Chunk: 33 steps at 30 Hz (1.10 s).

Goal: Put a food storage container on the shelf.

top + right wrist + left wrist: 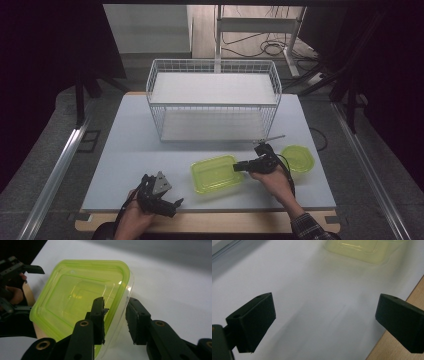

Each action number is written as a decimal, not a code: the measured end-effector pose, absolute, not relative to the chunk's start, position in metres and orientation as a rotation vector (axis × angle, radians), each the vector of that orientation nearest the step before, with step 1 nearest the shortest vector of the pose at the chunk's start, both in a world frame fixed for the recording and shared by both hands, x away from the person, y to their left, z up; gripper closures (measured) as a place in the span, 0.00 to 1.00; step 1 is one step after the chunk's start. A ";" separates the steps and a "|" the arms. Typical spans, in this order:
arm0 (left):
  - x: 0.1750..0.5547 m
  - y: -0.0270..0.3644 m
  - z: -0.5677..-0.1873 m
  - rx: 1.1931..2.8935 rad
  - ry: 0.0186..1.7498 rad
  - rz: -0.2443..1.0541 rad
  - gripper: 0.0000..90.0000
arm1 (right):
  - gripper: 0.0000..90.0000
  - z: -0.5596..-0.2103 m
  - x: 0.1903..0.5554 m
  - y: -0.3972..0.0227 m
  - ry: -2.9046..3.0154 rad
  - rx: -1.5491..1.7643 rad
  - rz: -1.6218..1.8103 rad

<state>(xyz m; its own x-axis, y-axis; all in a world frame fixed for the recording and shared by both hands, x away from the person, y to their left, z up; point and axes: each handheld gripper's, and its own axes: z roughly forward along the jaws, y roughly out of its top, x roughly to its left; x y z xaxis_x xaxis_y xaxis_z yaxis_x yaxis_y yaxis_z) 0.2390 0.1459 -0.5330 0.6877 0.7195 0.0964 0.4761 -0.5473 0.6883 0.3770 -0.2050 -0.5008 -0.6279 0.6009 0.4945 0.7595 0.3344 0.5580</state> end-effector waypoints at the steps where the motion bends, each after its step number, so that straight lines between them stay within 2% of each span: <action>1: 0.239 0.146 -0.533 2.256 0.910 0.494 0.03 | 0.77 -0.501 0.378 -0.206 -2.378 -1.245 -1.166; 4: 0.239 0.146 -0.533 2.258 0.907 0.498 0.03 | 0.81 -0.502 0.378 -0.207 -2.330 -1.245 -1.158; 5: 0.239 0.146 -0.533 2.255 0.907 0.500 0.03 | 0.86 -0.502 0.379 -0.209 -2.264 -1.231 -1.170; 8: 0.239 0.146 -0.533 2.255 0.906 0.501 0.03 | 0.88 -0.501 0.378 -0.209 -2.236 -1.213 -1.183; 33: 0.239 0.153 -0.527 2.186 0.953 0.485 0.03 | 0.89 -0.480 0.373 -0.222 -2.137 -1.237 -1.325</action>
